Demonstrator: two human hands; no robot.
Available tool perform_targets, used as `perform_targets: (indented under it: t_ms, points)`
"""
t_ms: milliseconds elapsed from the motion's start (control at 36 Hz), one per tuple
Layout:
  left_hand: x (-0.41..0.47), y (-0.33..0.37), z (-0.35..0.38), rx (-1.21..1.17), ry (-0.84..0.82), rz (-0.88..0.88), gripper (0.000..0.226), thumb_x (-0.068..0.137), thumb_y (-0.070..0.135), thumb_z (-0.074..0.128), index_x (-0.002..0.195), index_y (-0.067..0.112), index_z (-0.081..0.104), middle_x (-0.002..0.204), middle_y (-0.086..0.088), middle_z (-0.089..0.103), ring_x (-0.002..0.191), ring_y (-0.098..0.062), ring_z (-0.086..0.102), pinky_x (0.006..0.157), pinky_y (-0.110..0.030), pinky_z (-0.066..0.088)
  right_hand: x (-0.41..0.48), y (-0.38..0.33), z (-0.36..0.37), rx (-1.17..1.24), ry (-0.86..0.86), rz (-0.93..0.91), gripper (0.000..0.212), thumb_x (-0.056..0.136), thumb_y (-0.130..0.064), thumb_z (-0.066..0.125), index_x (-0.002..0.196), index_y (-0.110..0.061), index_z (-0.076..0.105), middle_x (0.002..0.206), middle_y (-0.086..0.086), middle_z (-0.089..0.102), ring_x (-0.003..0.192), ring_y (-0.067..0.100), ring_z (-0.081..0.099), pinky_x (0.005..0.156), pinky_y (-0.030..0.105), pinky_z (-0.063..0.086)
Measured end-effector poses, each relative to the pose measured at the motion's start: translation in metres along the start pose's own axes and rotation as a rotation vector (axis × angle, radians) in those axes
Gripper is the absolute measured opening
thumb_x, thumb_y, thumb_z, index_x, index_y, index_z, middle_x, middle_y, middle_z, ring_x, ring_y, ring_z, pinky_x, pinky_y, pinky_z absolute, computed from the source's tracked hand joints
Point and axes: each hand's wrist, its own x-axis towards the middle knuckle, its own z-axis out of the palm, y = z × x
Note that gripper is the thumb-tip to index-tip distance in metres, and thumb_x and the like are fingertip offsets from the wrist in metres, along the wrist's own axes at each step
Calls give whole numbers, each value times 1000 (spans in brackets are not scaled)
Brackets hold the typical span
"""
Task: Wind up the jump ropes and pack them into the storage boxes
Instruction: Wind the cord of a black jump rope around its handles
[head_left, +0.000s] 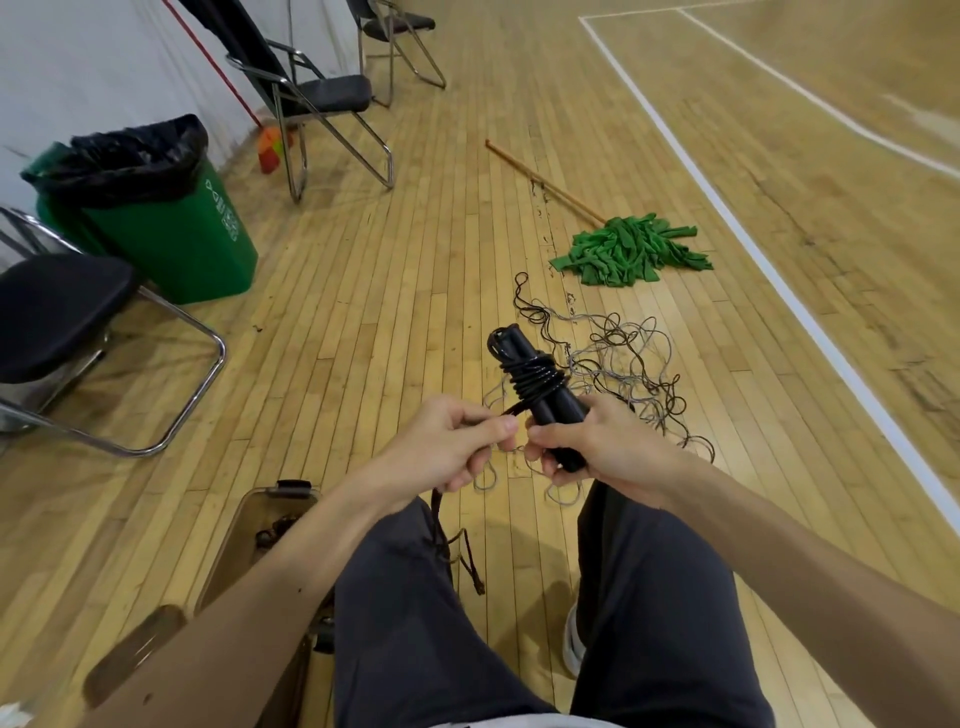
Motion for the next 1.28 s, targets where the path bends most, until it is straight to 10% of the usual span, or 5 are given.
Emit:
perform_targets:
  t_ms: [250,806,1278]
  points:
    - [-2,8,13,75,-38,-32,37,102,41,52,91,10,68,55,1,55,44,-13,45,43,-25,35,4,-9,-4,73,93,-35,7,94,-2,66,95,0,60,75,13,67,60,21,60,56,32,53]
    - [-18,31,16,1086,92,250,29,103,45,48,92,22,65,65,11,48,60,-9,48,59,-26,42,15,16,-24,-165,201,88,26,90,-3,73,109,5,57,78,17,69,66,26,66,70,41,60]
    - [-31,89,-4,1361,-164,548,32,102,44,48,118,24,67,100,9,64,85,-6,49,75,-24,44,-4,-23,-9,-488,-293,382,21,92,-12,71,106,1,61,76,14,68,55,18,59,49,24,51]
